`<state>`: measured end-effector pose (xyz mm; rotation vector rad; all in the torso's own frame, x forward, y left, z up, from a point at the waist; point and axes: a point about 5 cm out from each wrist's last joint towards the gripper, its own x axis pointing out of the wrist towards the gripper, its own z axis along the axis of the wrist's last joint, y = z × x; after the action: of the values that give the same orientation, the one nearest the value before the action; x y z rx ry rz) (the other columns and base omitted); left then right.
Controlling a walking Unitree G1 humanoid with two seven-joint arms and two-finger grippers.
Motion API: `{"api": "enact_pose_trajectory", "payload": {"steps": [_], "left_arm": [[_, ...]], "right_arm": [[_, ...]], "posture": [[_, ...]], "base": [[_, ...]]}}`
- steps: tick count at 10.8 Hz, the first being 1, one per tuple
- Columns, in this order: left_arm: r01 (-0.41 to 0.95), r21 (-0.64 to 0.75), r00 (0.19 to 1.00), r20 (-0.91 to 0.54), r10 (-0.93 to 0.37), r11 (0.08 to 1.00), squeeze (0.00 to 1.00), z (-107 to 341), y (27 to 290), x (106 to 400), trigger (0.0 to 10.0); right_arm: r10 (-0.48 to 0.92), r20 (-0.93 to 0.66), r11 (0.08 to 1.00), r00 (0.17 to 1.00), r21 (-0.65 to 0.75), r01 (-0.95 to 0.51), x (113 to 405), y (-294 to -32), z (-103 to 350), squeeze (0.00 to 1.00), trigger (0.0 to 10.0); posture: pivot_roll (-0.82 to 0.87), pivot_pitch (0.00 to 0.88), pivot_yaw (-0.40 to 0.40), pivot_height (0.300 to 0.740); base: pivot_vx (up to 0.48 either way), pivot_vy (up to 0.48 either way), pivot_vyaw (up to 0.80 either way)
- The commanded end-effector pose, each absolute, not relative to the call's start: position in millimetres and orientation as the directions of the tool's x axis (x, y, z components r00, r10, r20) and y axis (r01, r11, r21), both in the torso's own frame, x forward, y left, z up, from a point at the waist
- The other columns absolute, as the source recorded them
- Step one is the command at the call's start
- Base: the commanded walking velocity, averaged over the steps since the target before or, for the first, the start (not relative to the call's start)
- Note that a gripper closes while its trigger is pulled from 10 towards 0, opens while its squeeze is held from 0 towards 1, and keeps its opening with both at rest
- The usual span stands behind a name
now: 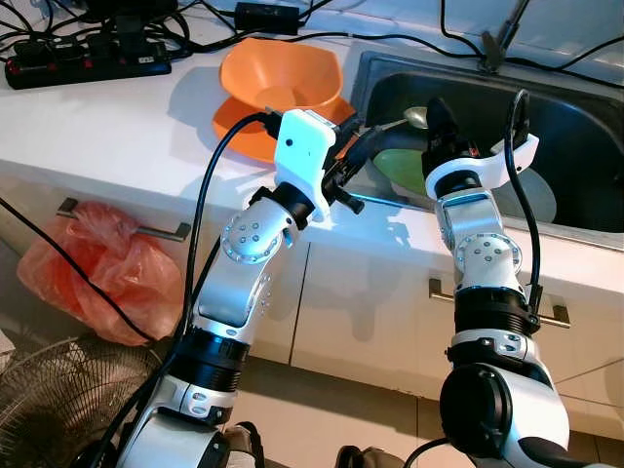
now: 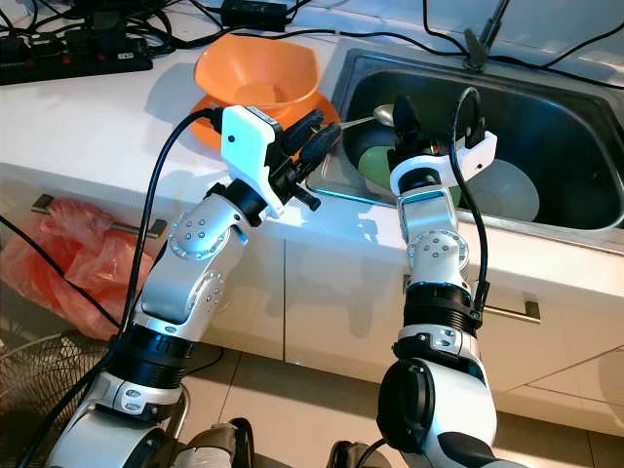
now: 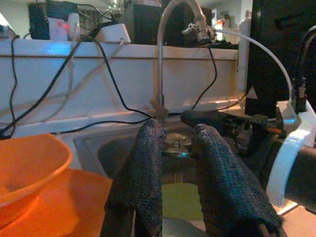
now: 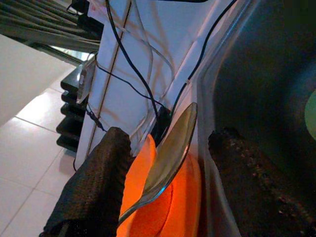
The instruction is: Kitchen organization
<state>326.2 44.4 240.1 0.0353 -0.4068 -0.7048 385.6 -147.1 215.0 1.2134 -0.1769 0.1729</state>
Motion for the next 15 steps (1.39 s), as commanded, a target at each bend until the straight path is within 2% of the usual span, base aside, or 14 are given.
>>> {"api": "enact_pose_trajectory", "payload": {"steps": [1,6,7,8,9,15], "left_arm": [[0.655,0.171,0.66,0.344,-0.668,0.736,0.0,239.4,39.4,320.8,10.0],[0.681,0.172,0.643,0.324,-0.694,0.711,0.0,236.1,37.0,318.5,10.0],[0.685,0.17,0.639,0.326,-0.697,0.708,0.0,236.4,36.6,318.1,10.0],[0.687,0.169,0.637,0.328,-0.698,0.706,0.0,236.6,36.4,317.7,10.0],[0.694,0.165,0.631,0.33,-0.702,0.701,0.0,236.8,35.7,316.9,10.0],[0.699,0.177,0.627,0.314,-0.713,0.692,0.0,234.5,35.6,316.2,10.0]], "right_arm": [[0.022,0.235,0.344,0.972,0.911,-0.228,386.8,-151.1,219.6,0.0,10.0],[0.029,0.235,0.34,0.972,0.912,-0.231,387.1,-149.2,219.2,0.0,10.0],[0.032,0.231,0.341,0.972,0.912,-0.228,387.1,-148.5,218.3,0.0,9.1],[0.034,0.226,0.341,0.973,0.913,-0.224,387.1,-148.1,217.2,0.0,5.4],[0.036,0.222,0.339,0.974,0.914,-0.221,387.1,-147.9,216.4,0.0,0.0],[0.03,0.216,0.328,0.976,0.92,-0.214,387.9,-149.0,215.5,0.0,0.0]], "posture": [[0.07,0.122,-0.097,0.74],[0.06,0.121,-0.098,0.74],[0.07,0.12,-0.098,0.74],[0.07,0.122,-0.098,0.74],[0.07,0.122,-0.098,0.74],[0.07,0.117,-0.096,0.74]], "base": [[0.0,0.0,0.0],[0.0,0.0,0.0],[0.0,0.0,0.0],[0.0,0.0,0.0],[0.0,0.0,0.0],[0.0,0.0,0.0]]}}
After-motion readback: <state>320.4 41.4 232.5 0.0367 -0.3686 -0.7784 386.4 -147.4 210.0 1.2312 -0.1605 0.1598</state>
